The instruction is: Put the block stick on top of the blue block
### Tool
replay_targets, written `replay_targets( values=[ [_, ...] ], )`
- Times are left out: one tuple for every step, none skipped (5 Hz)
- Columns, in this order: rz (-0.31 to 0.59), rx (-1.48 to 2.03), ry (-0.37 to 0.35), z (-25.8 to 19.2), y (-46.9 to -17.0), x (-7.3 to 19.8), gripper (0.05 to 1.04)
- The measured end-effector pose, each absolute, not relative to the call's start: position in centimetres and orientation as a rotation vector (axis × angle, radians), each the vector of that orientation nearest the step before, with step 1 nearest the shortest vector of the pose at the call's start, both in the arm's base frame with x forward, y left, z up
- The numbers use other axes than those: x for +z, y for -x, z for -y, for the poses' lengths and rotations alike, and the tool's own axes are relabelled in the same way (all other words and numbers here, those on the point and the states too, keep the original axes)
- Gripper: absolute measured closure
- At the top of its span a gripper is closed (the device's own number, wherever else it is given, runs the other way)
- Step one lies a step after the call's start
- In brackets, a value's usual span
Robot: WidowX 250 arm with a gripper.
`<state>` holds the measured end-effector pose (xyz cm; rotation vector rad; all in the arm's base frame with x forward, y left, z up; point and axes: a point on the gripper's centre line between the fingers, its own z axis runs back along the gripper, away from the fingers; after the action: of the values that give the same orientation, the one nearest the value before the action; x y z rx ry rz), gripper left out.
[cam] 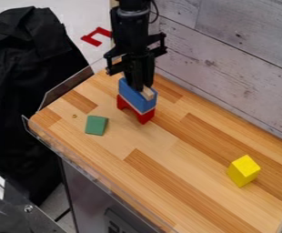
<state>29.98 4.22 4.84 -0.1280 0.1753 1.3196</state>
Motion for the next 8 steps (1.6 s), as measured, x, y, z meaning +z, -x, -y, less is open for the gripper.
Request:
replay_targets(
  values=[
    [-0.184,1.326,0.133,-4.1,-30.0,4.6,0.957],
    [-0.193,1.340,0.145,-4.3,-30.2,4.5,0.924],
    [-0.207,1.334,0.150,-4.2,-30.3,4.4,0.700],
    [-0.213,1.326,0.155,-4.2,-30.3,4.4,0.380],
    [-0.214,1.323,0.163,-4.2,-30.3,4.4,0.112],
    [-0.209,1.316,0.157,-4.7,-30.5,5.0,0.083],
    [-0.142,1.281,0.193,-4.8,-31.1,7.5,0.085],
    [-0.100,1.173,0.135,-4.6,-31.5,8.8,0.085]
  ],
)
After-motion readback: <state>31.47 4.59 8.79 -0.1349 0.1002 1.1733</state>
